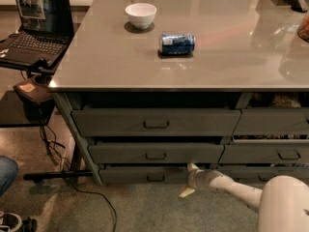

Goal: Open bottom drawer

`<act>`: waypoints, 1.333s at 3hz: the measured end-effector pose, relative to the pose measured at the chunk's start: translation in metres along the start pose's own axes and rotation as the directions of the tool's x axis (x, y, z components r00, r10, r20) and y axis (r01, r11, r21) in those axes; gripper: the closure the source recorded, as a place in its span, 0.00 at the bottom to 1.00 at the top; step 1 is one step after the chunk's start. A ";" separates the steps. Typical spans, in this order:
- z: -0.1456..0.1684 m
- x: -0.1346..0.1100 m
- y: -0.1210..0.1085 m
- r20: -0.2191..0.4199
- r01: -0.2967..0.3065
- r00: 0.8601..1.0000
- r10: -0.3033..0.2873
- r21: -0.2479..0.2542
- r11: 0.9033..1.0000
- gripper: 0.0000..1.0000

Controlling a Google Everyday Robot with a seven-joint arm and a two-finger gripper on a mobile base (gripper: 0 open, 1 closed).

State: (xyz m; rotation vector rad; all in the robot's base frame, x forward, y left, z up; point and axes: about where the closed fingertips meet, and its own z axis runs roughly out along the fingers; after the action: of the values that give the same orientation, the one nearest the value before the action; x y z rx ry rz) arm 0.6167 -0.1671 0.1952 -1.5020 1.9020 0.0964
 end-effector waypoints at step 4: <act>0.060 -0.002 -0.042 -0.011 0.014 1.000 -0.013 0.047 0.999 0.26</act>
Offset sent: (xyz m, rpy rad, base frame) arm 0.0514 0.0087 -0.0150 -0.0153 -0.0400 0.0011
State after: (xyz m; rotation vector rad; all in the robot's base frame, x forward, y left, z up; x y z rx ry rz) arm 0.6820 -0.1509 0.1658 -1.4866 1.8898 0.0369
